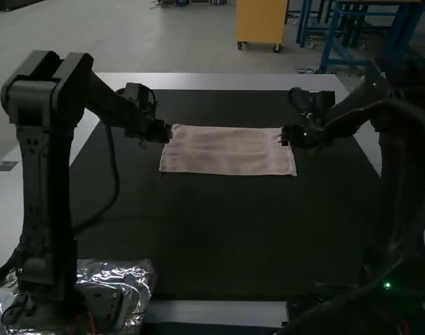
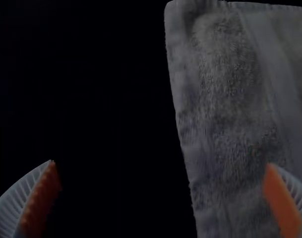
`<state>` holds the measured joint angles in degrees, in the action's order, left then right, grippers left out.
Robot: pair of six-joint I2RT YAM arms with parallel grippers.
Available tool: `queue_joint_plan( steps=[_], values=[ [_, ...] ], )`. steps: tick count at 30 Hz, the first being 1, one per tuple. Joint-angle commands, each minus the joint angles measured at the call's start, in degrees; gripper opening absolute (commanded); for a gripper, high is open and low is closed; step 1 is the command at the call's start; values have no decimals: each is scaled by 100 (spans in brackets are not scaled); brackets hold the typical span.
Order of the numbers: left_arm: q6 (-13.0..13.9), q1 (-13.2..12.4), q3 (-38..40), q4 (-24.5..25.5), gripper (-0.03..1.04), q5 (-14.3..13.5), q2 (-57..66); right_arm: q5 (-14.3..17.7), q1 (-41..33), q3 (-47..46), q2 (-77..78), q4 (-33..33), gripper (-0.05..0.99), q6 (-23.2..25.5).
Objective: Fold the towel.
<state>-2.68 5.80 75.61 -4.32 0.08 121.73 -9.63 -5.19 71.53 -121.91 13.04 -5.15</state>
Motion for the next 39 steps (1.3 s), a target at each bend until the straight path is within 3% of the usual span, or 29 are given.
queue_joint_plan(
  steps=[1,14,28,39],
  values=[
    [-49,26,322,-25,96,71,158,66,-87,362,-149,32,91,-48],
    [-84,-9,1069,45,96,80,782,93,-87,1144,-835,-29,91,-83],
    [-75,-18,1913,467,96,115,1432,189,-96,2085,-1467,-504,91,-206],
    [-101,-27,2300,924,95,124,1749,22,-96,2278,-1670,-891,90,-188]
  ],
)
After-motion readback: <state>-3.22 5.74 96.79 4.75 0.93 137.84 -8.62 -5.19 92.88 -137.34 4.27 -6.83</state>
